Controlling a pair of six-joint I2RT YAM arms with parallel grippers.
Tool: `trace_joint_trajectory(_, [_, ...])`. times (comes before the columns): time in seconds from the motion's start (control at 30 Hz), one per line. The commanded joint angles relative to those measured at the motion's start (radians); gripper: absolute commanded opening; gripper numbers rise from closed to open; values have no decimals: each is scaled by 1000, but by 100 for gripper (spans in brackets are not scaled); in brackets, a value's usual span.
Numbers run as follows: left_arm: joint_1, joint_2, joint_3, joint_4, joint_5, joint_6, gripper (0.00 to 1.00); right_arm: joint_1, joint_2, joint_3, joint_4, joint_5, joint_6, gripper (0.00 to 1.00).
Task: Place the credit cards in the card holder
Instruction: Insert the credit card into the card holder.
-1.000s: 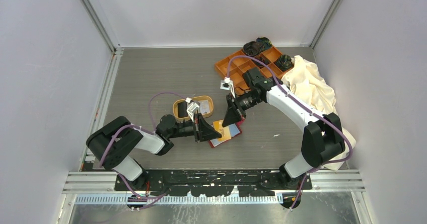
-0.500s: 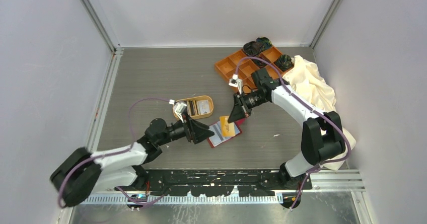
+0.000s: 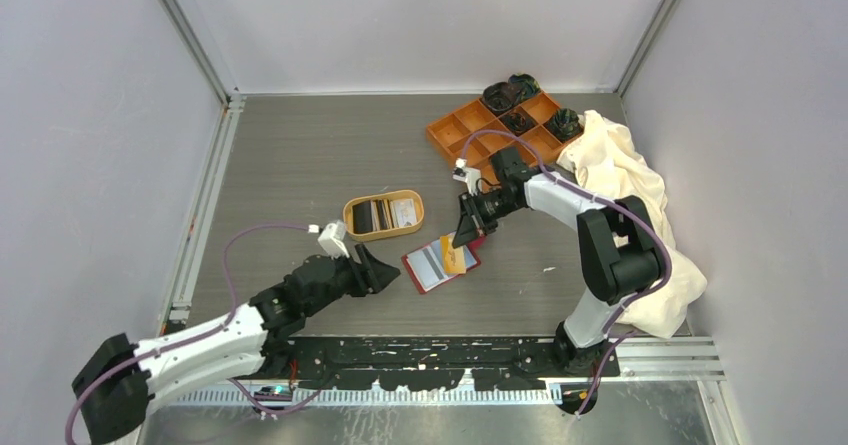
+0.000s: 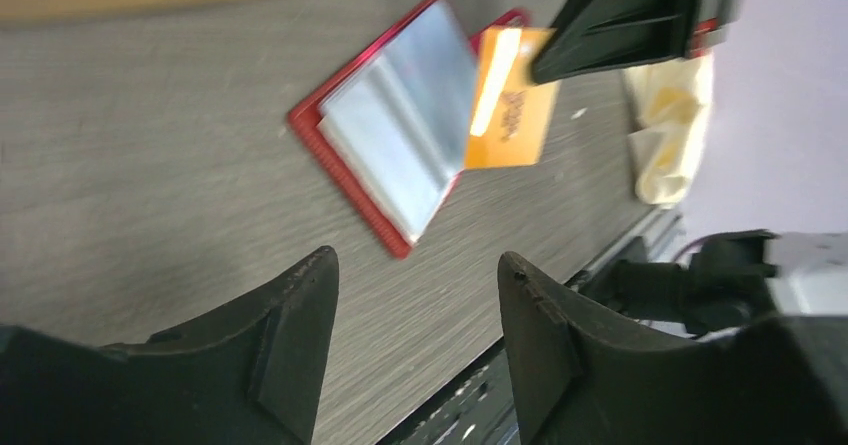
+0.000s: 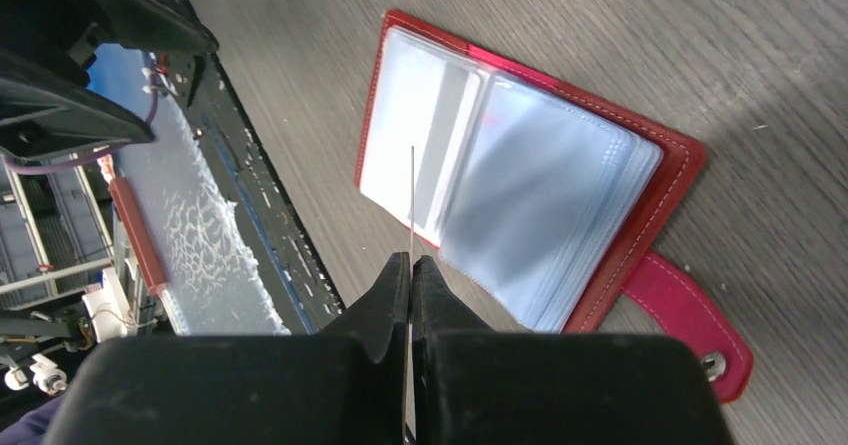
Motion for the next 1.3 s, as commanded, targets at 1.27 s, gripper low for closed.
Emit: trace_joint_trajectory(1.27, [-161,753,367,-135,-299,-153,33,25,150,56,65,49,73,1])
